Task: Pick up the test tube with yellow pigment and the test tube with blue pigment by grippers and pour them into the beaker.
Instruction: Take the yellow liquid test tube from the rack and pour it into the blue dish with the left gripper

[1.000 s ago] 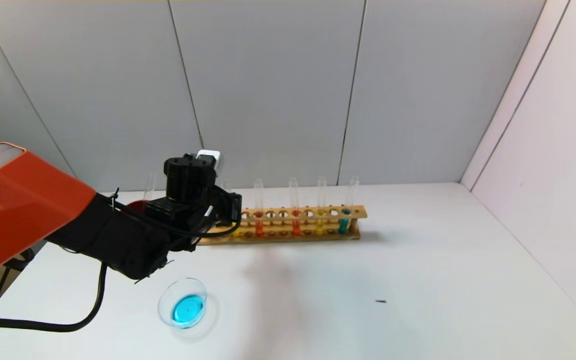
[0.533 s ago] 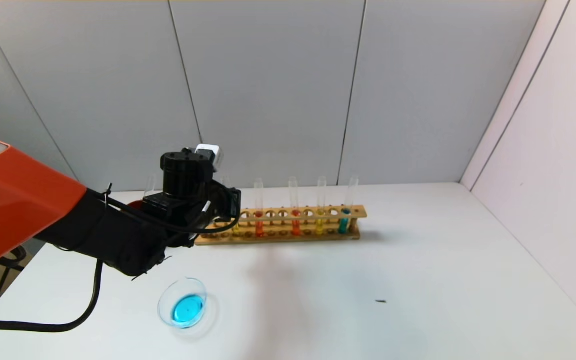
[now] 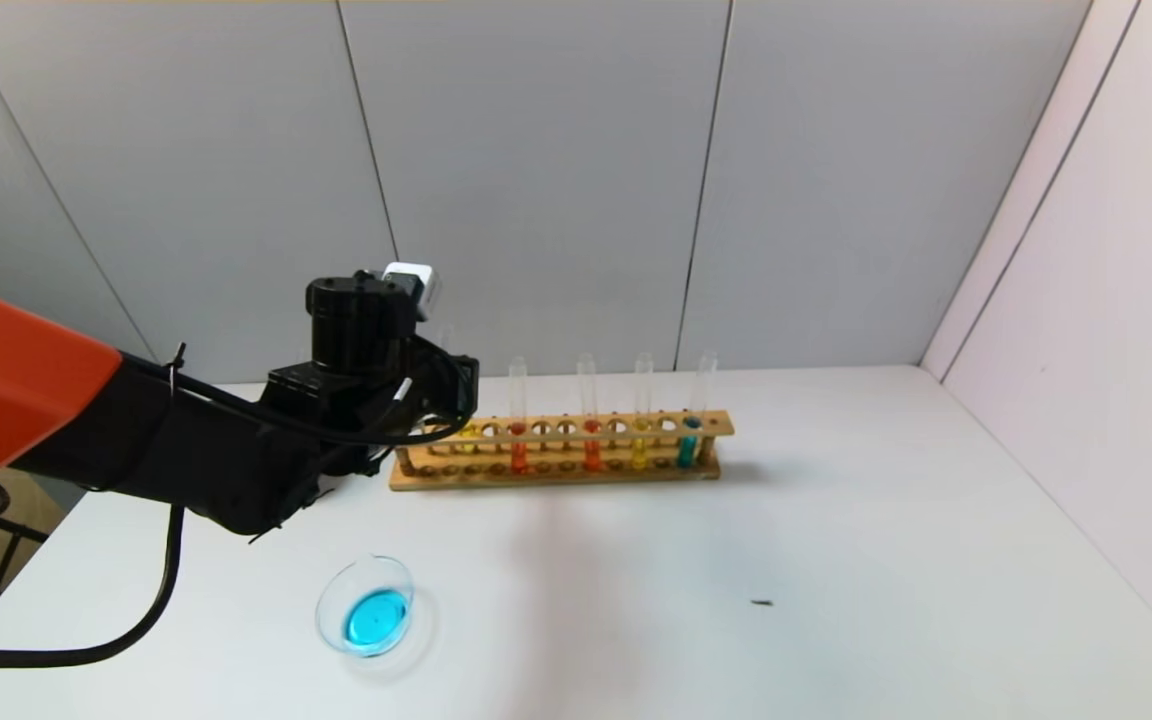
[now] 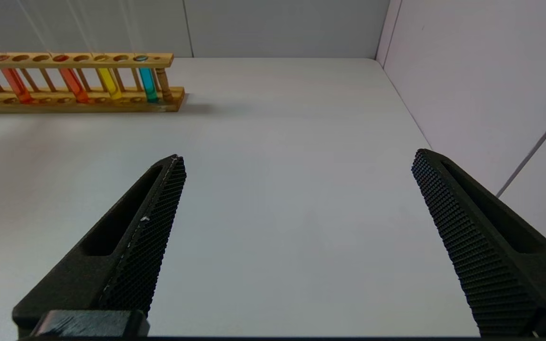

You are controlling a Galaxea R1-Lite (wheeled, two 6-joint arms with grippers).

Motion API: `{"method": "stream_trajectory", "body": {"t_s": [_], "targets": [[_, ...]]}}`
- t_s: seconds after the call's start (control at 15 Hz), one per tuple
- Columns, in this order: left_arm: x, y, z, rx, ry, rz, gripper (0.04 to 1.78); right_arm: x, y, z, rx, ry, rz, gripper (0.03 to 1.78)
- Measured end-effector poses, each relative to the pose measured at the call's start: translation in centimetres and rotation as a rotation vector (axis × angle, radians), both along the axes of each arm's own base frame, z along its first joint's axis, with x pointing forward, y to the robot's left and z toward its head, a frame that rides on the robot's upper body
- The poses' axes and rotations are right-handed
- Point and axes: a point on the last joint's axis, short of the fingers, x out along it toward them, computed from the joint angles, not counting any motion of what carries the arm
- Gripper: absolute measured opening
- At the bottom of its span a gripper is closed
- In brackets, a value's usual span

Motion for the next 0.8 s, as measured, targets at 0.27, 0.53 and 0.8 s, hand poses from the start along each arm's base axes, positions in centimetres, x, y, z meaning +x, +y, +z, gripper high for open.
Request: {"method": "stream_trajectory", "body": {"t_s": [0.27, 0.53, 0.8], "targets": [[0.2, -0.1, 1.3, -0.007, -0.022, 0.006, 0.30, 0.0, 0.0, 0.0, 0.000, 0.000, 0.000, 1.74], [0.4, -0.1, 2.9, -0.002, -0.045, 0.005, 0.30, 0.0, 0.0, 0.0, 0.000, 0.000, 0.000, 1.74], [0.5, -0.2, 4.9, -0.021, -0.085, 0.003, 0.30, 0.0, 0.0, 0.0, 0.000, 0.000, 0.000, 1.74]]}}
